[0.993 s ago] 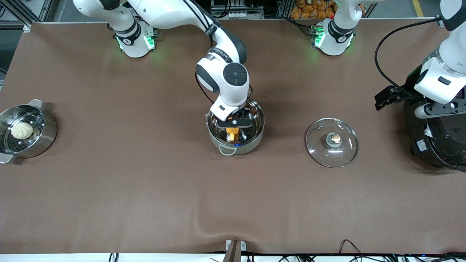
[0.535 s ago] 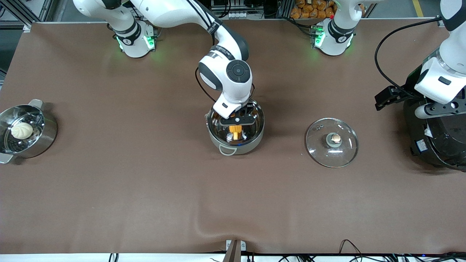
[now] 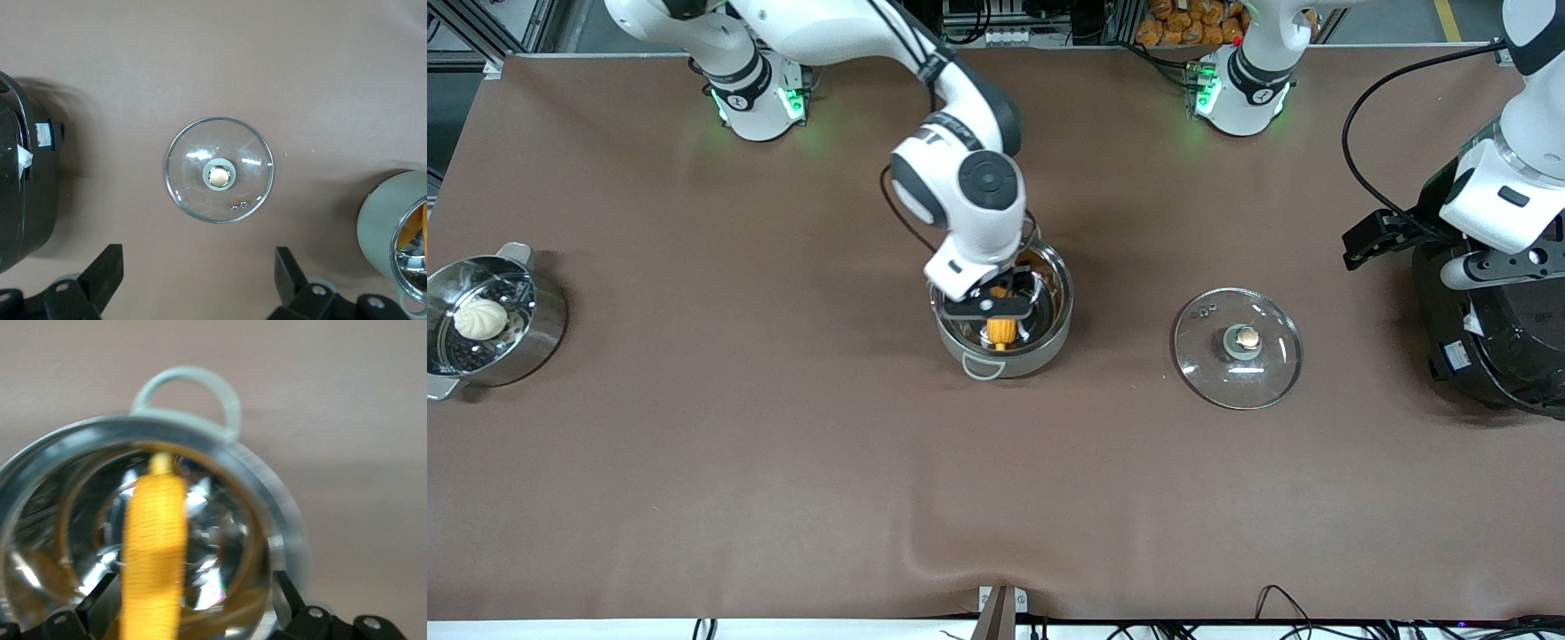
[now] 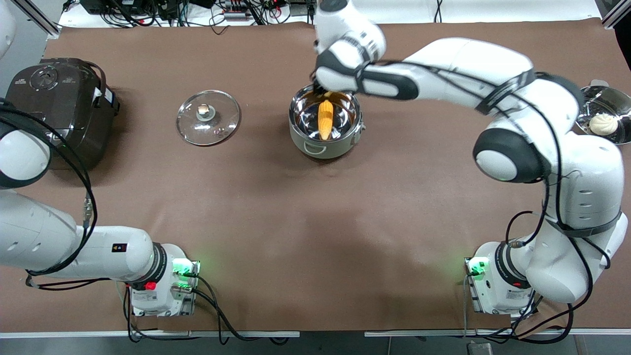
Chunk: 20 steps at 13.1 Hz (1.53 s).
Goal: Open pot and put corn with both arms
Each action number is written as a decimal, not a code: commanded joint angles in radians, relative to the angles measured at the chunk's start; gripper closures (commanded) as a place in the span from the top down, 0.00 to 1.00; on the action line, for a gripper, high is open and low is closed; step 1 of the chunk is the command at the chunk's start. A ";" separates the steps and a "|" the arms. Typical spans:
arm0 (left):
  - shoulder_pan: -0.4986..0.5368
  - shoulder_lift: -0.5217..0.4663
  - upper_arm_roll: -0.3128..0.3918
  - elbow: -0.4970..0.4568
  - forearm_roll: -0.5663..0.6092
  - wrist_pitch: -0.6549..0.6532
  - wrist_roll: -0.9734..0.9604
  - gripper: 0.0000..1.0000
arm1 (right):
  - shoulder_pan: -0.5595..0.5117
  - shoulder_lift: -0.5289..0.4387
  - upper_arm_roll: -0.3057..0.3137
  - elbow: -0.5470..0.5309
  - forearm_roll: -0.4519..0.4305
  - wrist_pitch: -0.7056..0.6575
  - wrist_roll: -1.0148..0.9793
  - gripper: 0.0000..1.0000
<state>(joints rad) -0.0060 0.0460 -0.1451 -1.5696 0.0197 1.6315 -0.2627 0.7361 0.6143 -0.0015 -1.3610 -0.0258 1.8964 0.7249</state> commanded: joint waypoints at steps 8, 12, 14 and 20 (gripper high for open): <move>0.006 -0.012 0.006 0.019 -0.004 -0.004 0.022 1.00 | -0.530 -0.279 0.009 -0.102 -0.008 -0.243 -0.706 1.00; 0.011 -0.009 0.009 0.034 -0.003 -0.004 0.023 1.00 | -0.619 -0.454 0.009 -0.213 -0.010 -0.247 -0.719 1.00; 0.018 -0.009 0.009 0.033 -0.003 -0.005 0.023 1.00 | -0.641 -0.528 0.012 -0.217 -0.008 -0.304 -0.748 1.00; 0.018 -0.009 0.009 0.031 -0.003 -0.025 0.019 1.00 | -0.685 -0.639 0.008 -0.205 0.001 -0.385 -0.800 1.00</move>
<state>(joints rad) 0.0047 0.0444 -0.1342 -1.5421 0.0198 1.6280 -0.2627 0.0738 0.0048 -0.0139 -1.5350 -0.0269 1.5042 -0.0704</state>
